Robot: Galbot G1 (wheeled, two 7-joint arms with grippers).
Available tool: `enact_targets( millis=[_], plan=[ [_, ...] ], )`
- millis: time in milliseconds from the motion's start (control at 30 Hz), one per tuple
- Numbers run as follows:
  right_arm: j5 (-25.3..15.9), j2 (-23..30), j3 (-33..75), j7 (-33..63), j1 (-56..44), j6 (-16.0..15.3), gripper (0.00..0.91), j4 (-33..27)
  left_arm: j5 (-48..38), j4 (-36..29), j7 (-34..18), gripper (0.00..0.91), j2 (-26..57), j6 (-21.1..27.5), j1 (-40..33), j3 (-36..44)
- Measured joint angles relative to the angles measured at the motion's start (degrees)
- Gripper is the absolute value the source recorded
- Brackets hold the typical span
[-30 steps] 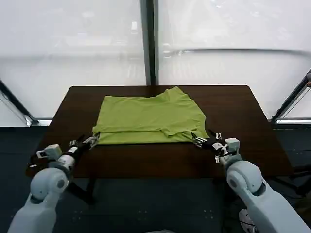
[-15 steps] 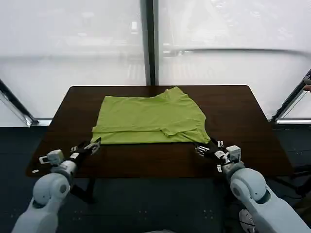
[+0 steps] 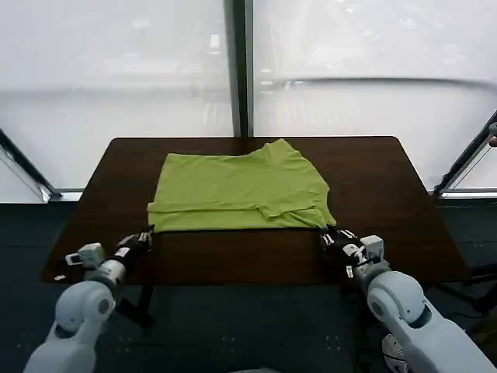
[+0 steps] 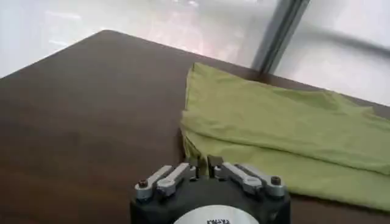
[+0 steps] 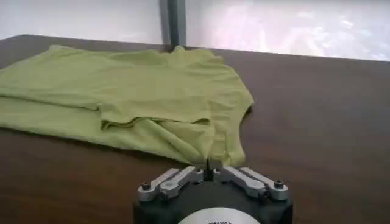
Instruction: Fold and organize the clothes.
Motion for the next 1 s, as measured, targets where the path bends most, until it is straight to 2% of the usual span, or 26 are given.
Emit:
enact_targets(
  millis=[333,533,833,1000],
  plan=[
    [8.99,-4.93,2.42,5.99,-1.88,-5.61,0.000,3.72,1.14,-3.49,-0.04,0.000,2.19,0.06,4.46,-1.19],
    [15.50,-7.26,4.87,9.52,-4.76,-7.79,0.000,6.70,1.36,-5.94,-0.01,0.000,3.12,0.30,7.45,-2.42],
    [19.13,-7.80,6.19,13.72,-9.21,-8.86,0.000,11.66,1.69,-9.48,0.13,0.000,4.20,0.32,12.77,-4.30],
    [19.54,-7.72,6.01,15.05,-10.56,-9.05,0.000,13.87,2.01,-10.28,0.51,0.000,4.32,0.06,15.32,-5.01]
  ],
)
